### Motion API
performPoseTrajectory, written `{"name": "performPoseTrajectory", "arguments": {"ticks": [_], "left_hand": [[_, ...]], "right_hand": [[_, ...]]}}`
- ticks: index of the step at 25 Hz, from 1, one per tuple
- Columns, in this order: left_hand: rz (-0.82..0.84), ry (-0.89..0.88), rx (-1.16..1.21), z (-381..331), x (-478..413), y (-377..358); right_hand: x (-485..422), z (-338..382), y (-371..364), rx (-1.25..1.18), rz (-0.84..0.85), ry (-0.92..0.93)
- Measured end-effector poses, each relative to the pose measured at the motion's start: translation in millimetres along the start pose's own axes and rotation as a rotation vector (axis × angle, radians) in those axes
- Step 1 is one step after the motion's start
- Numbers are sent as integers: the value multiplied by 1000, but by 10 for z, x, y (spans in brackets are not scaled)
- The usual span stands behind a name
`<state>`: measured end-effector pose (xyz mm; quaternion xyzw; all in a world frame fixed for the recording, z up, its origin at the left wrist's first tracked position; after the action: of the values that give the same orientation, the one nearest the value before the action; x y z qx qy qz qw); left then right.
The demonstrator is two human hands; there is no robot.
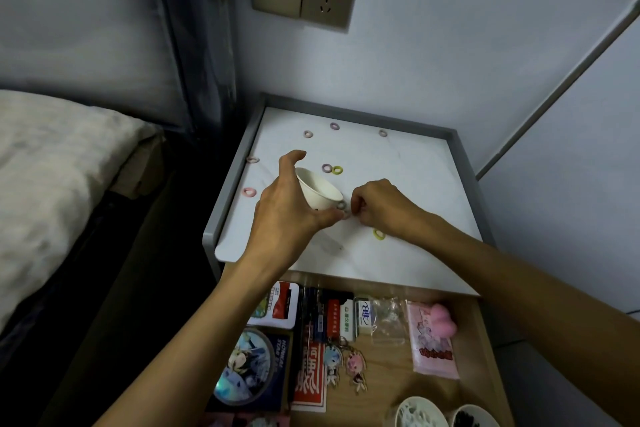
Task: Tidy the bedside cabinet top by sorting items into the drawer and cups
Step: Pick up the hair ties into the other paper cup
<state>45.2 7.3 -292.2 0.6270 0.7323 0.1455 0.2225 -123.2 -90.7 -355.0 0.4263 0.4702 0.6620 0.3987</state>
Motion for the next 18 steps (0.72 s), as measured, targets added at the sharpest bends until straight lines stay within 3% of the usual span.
{"name": "performPoseTrajectory", "arguments": {"ticks": [7,12,15,18], "left_hand": [[11,-1,-9,18,6,-8],[34,4,-9,30,-2,-32],[50,2,-12,42,2,-65],[69,-13,1,11,12,-116]], "right_hand": [[-49,-48,87,-95,-8,-85],[79,-29,575,-477,-125,-140],[225,217,908,-740,-168,-30],[352,693,914,-767,-21,182]]}}
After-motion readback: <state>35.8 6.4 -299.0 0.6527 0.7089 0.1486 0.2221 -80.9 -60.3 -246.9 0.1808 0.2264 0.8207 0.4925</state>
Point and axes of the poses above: each hand's wrist, its own x-axis away from the middle knuckle, its own y-axis out of the back of the hand, z = x × y, the point moved 7 cm from there along -x, towards the middle knuckle, and after that the axes turned 3 degrees about -y, right-handed, at the moved point
